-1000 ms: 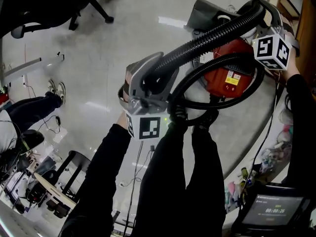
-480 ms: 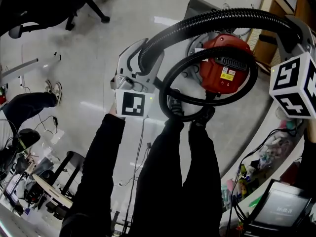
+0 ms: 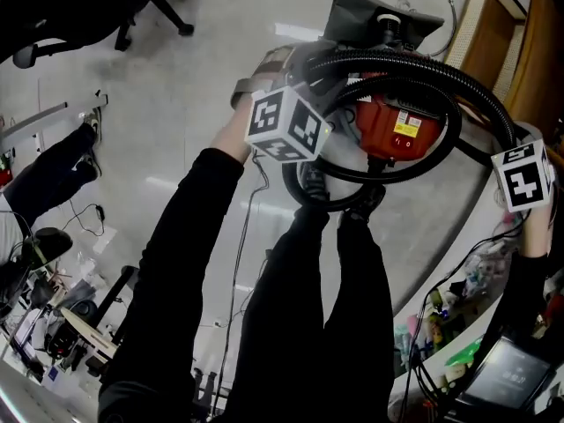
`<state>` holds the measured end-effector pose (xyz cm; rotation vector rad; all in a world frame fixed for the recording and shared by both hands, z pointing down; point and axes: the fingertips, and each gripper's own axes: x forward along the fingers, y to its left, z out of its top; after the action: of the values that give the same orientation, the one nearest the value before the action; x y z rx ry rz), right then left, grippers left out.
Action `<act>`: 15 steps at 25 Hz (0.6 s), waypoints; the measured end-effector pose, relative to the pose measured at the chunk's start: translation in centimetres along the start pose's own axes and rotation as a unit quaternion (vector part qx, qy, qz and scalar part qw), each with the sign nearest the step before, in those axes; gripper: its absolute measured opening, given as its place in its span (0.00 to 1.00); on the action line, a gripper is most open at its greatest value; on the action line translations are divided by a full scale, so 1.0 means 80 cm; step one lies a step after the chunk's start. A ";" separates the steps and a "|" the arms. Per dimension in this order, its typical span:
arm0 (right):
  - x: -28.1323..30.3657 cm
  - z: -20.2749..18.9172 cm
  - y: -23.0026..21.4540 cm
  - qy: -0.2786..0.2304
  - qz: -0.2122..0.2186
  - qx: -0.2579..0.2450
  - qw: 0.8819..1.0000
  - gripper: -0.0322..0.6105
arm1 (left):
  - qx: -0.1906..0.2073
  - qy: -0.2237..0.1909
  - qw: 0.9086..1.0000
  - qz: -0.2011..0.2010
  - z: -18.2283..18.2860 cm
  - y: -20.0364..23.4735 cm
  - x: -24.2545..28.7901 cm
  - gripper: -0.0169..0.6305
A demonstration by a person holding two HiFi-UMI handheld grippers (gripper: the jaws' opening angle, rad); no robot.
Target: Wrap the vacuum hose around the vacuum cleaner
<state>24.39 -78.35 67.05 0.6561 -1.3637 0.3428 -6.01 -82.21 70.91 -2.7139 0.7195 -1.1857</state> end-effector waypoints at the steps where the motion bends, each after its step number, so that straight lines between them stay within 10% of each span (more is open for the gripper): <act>1: 0.025 -0.010 0.004 0.003 0.018 0.033 0.999 0.34 | 0.012 0.009 1.000 0.002 0.006 0.006 0.014 0.35; 4: 0.096 -0.030 0.013 0.002 0.055 0.125 0.991 0.34 | 0.009 -0.009 0.999 0.047 0.044 0.038 0.004 0.53; 9: 0.189 -0.058 0.028 -0.001 0.110 0.197 0.974 0.34 | -0.173 0.031 0.984 0.002 -0.013 -0.020 -0.022 0.54; 15: 0.209 -0.069 0.046 -0.023 0.152 0.263 0.952 0.34 | -0.131 0.204 0.965 -0.099 -0.179 -0.133 0.065 0.53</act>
<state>29.88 -74.52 83.77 0.8940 -1.4287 0.9663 -9.11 -73.77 87.18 -2.8324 0.7014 -1.8562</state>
